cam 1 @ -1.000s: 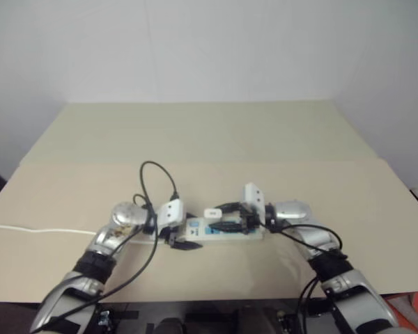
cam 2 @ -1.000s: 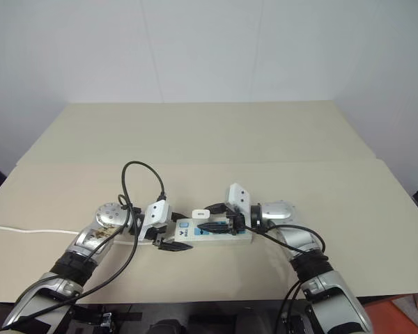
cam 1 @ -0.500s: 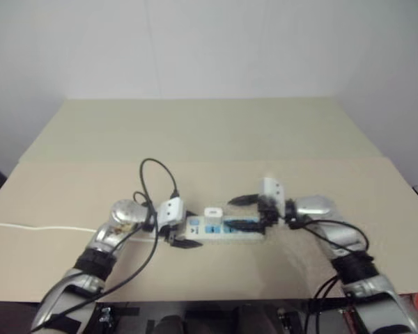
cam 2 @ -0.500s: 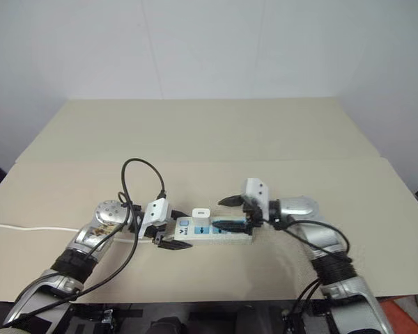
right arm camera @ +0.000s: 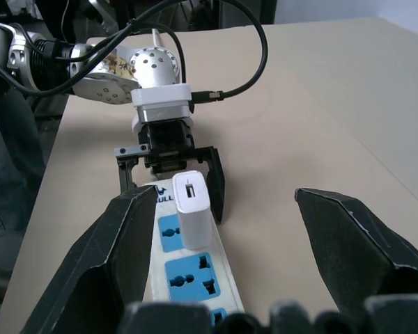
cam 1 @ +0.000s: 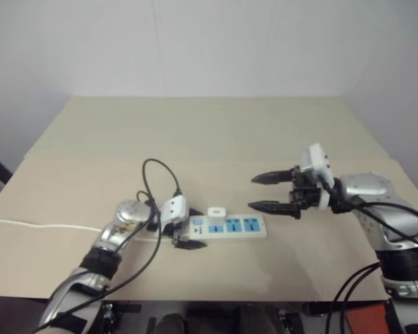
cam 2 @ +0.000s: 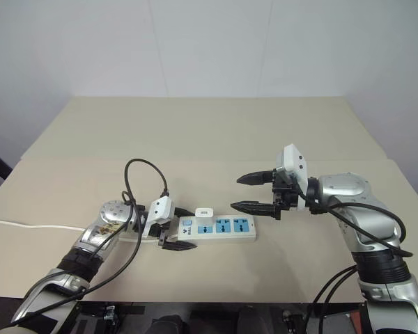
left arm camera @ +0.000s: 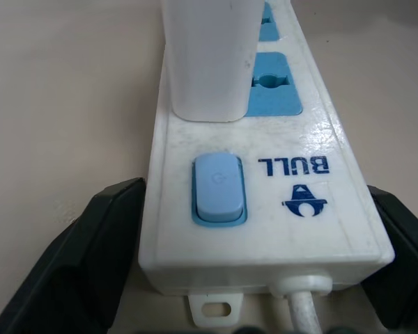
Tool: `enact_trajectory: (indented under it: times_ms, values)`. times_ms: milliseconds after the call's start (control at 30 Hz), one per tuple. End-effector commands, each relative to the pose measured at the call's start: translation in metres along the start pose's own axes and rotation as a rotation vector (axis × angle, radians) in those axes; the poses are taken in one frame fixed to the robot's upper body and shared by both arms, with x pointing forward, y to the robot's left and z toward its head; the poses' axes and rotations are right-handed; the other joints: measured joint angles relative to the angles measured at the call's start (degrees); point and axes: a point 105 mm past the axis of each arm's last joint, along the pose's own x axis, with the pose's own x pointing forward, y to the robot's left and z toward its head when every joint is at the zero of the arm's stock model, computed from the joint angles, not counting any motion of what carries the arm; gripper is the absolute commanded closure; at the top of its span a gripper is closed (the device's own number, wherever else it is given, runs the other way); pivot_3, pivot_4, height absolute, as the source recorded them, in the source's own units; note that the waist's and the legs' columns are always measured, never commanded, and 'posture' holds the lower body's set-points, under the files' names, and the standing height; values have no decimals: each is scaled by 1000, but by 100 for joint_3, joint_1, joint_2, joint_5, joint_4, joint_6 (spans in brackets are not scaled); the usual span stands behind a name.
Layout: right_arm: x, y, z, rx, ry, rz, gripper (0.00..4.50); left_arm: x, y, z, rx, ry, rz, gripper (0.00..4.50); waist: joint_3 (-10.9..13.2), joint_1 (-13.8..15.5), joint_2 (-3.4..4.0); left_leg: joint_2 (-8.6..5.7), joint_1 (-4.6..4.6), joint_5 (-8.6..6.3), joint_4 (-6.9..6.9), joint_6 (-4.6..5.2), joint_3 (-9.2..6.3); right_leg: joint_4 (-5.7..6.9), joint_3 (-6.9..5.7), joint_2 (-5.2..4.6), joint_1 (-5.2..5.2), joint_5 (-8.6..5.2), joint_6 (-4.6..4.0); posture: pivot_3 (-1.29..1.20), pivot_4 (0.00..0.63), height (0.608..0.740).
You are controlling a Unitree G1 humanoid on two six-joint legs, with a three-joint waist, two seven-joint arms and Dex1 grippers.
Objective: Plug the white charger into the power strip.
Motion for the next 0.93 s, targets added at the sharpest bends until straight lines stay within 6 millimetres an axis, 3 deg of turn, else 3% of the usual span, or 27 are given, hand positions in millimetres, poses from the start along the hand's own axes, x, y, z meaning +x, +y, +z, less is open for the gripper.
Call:
enact_trajectory:
  times_ms: [33,133,300,400,567,800,933]
  values:
    - [-5,-5,5,-31,-13,-36,713,-15,4,21,78,-35,11,99,20,-5,0,0,-2,0,0,0,0,-1,0,0,-1,0,0,0,150,740]
    - [-7,-8,3,-27,-10,-50,713,-31,-1,33,113,-46,-9,99,46,-20,3,1,-3,-1,-4,1,1,-2,1,0,-6,0,0,0,150,740]
    - [-22,-12,0,-24,7,-80,713,-85,-10,64,143,-62,41,99,93,-24,4,4,-4,-1,-12,1,2,-1,1,0,-15,0,-1,0,150,740]
    - [-41,-18,-10,-26,54,-134,713,-120,-12,78,153,-46,139,99,107,-11,1,3,-7,-1,-13,1,3,-5,1,-3,-17,-2,1,0,150,740]
    - [-78,-24,-28,-41,147,-225,713,-160,-10,70,112,36,310,99,124,9,1,-2,-12,-1,-14,1,8,-14,0,-10,-18,-4,6,0,150,740]
    - [-123,-17,-46,-48,272,-346,713,-182,-25,69,45,11,374,99,136,4,0,0,-35,-1,-16,1,13,-5,1,-9,-46,-4,5,0,150,740]
    - [-136,-9,-46,-41,299,-368,713,-179,-34,73,25,-17,365,99,135,4,0,1,-75,1,-1,-2,13,11,3,-8,-91,-1,2,0,150,740]
